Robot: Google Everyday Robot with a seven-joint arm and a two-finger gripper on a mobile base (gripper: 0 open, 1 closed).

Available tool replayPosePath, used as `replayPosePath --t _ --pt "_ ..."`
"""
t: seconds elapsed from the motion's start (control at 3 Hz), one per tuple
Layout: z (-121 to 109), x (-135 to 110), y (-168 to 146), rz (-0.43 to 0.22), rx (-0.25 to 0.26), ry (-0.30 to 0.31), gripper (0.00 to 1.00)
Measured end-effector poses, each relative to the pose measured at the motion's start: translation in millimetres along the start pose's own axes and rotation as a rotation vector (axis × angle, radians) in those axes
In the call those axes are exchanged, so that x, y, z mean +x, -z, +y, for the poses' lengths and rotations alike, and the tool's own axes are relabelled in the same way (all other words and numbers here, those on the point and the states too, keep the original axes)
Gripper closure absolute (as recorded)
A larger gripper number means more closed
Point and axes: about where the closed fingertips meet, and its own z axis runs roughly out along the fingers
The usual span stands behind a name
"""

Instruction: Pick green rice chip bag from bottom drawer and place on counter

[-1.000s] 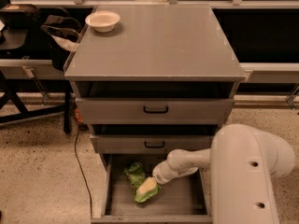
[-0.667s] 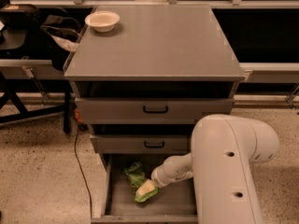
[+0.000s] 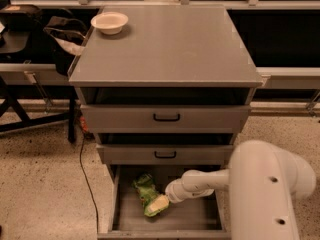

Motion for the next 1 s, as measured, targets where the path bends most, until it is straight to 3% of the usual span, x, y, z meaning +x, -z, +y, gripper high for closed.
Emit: replayPosePath --t 0.33,0.67,1.0 --pt "-10.0 15.5 -28.3 -0.051 -0.074 -0.015 0.0" --pt "-23.6 23.9 -54.5 -0.052 -0.068 -0.025 0.0" --pt "-29.3 26.6 -70.0 -0.042 -0.023 -0.048 0.0"
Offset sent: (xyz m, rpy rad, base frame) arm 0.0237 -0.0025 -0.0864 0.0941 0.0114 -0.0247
